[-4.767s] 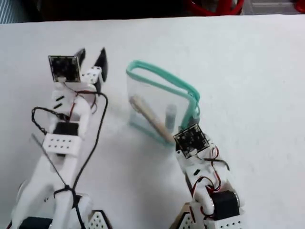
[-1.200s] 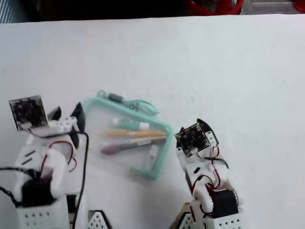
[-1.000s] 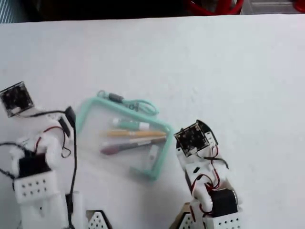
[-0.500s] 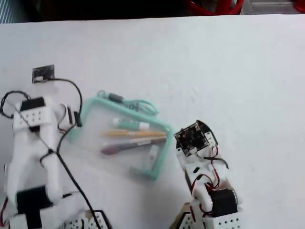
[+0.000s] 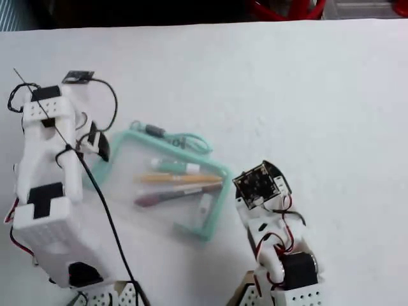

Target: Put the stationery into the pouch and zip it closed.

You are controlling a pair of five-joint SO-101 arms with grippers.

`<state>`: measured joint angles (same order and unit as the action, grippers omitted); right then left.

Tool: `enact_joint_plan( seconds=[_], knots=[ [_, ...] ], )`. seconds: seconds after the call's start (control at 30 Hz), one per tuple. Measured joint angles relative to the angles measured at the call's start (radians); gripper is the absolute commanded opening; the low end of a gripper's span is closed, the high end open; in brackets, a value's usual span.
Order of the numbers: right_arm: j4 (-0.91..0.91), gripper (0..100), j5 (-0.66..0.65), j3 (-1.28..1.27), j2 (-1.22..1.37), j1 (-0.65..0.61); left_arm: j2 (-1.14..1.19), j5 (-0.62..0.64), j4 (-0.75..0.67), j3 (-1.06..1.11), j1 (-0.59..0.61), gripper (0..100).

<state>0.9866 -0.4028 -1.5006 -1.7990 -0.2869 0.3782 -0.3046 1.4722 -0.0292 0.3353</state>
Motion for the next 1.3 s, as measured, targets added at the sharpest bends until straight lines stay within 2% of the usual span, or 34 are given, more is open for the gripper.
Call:
enact_joint_plan(
  seconds=[0.1, 0.27, 0.43, 0.73, 0.87, 1.07, 1.3],
  knots=[
    [0.000, 15.9, 0.000, 0.000, 0.000, 0.000, 0.060, -0.075, 0.032, -0.020, -0.021, 23],
    [0.000, 15.9, 0.000, 0.000, 0.000, 0.000, 0.123, -0.117, 0.069, -0.068, -0.041, 23],
    [0.000, 15.9, 0.000, 0.000, 0.000, 0.000, 0.127, -0.210, 0.198, -0.066, -0.104, 23],
    [0.000, 15.9, 0.000, 0.000, 0.000, 0.000, 0.129, -0.222, 0.244, -0.063, -0.126, 23],
    [0.000, 15.9, 0.000, 0.000, 0.000, 0.000, 0.129, -0.269, 0.276, -0.063, -0.126, 23],
    [0.000, 15.9, 0.000, 0.000, 0.000, 0.008, 0.130, -0.287, 0.288, -0.068, -0.031, 23],
    [0.000, 15.9, 0.000, 0.000, 0.000, 0.009, 0.149, -0.299, 0.295, -0.014, -0.110, 23]
  ],
)
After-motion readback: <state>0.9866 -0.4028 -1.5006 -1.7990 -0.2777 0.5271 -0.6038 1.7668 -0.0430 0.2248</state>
